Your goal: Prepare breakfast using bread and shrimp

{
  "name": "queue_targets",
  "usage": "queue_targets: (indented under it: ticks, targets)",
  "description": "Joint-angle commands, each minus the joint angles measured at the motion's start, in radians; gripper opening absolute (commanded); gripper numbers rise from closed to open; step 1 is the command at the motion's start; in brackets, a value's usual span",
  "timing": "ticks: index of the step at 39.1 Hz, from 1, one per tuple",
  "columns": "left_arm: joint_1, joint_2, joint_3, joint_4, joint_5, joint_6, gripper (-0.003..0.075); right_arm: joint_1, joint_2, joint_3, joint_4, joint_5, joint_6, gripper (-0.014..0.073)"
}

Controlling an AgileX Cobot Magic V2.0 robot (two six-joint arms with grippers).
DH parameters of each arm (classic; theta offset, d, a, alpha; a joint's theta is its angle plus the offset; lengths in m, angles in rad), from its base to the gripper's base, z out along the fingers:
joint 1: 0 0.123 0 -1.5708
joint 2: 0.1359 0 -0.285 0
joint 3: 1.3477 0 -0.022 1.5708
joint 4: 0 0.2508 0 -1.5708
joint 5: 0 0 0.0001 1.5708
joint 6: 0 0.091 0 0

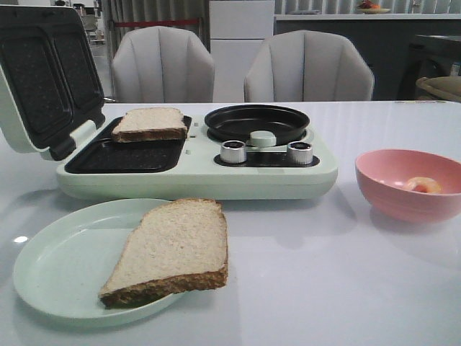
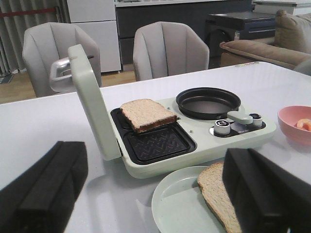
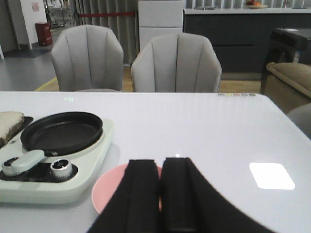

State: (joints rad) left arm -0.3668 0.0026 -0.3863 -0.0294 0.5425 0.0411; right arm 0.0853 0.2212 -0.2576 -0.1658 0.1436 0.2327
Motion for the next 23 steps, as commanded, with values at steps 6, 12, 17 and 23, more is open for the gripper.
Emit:
queue_targets:
  ticks: [6,12,17,23]
  targets:
    - [-0.007,0.013,-0.024,-0.01,-0.082,-0.005,0.0618,0.019,0.14,-0.125,0.06,0.069,0.0,0.0454]
    - [-0.007,0.013,-0.024,-0.01,-0.082,-0.005,0.0618,0.1,0.279,-0.198,0.117,0.151,0.0,0.0568]
    - [-0.007,0.013,-0.024,-0.01,-0.082,-0.005,0.0618,0.18,0.446,-0.268,0.201,0.213,0.0,0.0568]
    - [-0.007,0.013,-0.024,-0.01,-0.082,-0.005,0.0618,0.292,0.64,-0.342,0.324,0.229,-0.001,0.0568]
